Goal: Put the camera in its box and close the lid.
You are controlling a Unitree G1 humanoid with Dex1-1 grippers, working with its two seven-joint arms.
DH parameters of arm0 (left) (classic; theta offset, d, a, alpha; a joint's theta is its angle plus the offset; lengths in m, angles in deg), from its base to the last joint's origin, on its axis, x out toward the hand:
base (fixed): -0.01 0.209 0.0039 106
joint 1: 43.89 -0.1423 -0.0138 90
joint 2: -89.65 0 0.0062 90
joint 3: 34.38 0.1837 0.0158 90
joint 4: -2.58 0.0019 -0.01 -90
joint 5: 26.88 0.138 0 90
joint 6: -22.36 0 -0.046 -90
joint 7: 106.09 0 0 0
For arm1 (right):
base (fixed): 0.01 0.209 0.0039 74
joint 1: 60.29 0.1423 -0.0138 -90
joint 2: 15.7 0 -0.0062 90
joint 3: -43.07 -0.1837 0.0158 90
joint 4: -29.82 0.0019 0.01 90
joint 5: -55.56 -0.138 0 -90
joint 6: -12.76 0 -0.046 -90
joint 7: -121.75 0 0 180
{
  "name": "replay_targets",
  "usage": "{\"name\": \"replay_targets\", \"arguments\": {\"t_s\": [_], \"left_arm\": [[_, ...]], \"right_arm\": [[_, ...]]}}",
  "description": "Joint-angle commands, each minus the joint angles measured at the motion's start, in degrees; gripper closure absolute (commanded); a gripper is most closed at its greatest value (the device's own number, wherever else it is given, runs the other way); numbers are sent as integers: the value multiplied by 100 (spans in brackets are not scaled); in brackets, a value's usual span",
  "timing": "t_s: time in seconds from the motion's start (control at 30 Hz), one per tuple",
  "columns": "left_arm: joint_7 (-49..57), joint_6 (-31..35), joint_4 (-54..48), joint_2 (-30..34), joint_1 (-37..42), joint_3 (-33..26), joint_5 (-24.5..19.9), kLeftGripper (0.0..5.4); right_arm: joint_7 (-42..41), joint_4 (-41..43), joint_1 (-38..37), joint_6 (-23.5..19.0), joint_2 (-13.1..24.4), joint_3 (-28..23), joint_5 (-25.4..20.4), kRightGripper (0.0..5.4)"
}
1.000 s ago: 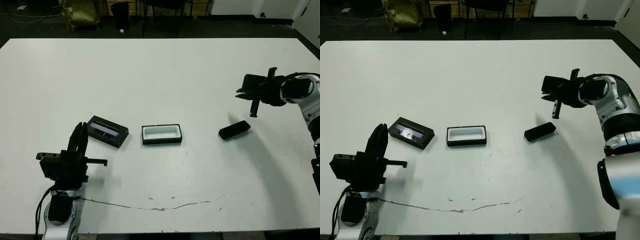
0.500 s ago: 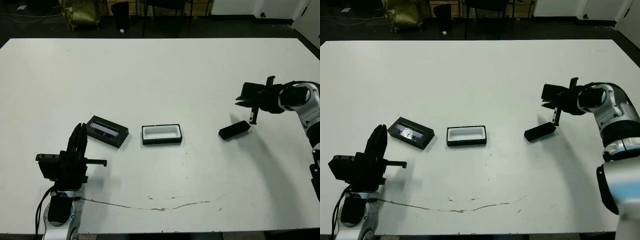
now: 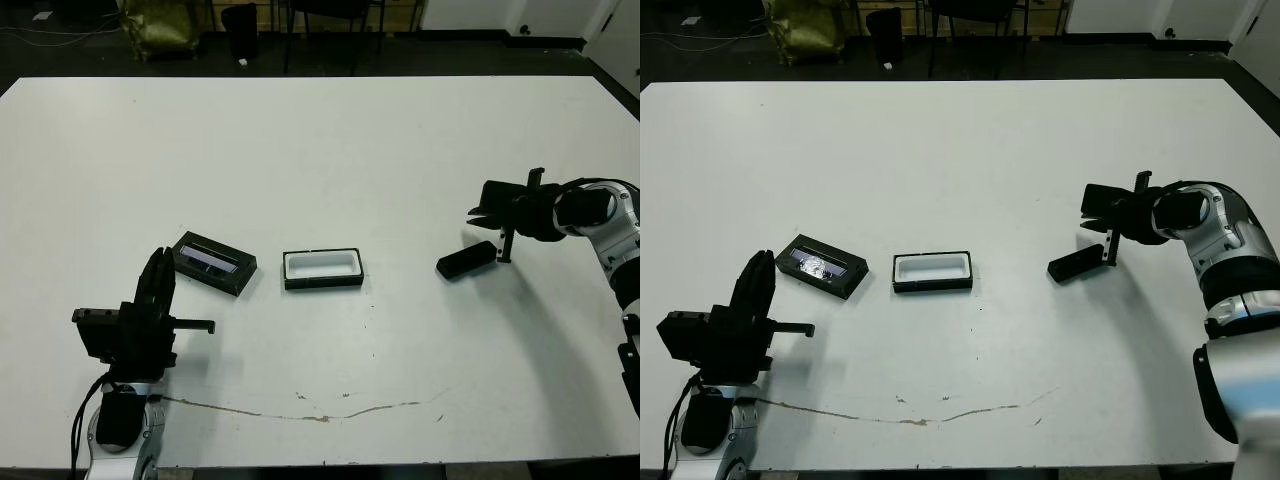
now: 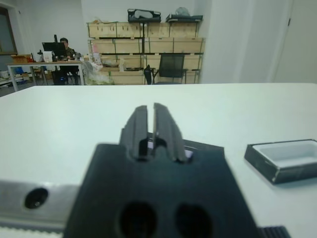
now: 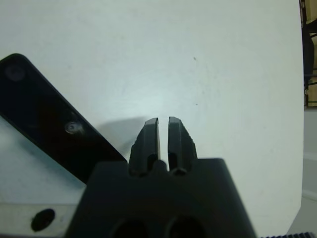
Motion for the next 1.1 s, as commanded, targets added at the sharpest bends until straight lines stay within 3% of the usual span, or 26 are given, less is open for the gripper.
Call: {"name": "replay_targets", "arguments": {"t_s": [0.03,0.27,0.4,0.7,0.93,1.1], "left_arm": [[31,168,-48,24,-108,-3,54,538],[-40,29,60,41,-61,-21,-7,538],[-10,105,-3,42,-87,-19,28,538],[-44,22,54,60,-67,-43,-7,538],[-200,-456,457,102,73,-126,-55,538],[-170,-225,256,55,-26,-98,-104,538]], "right_arm": [[-87,117,-171,-150,55,58,36,540],[-168,223,-263,-204,104,38,-3,540],[-254,285,-317,-1,168,51,-14,540],[-491,518,-383,-436,274,31,7,540],[-646,683,-499,-410,505,-15,-87,540],[-910,899,-617,-502,613,-35,-190,540]]}}
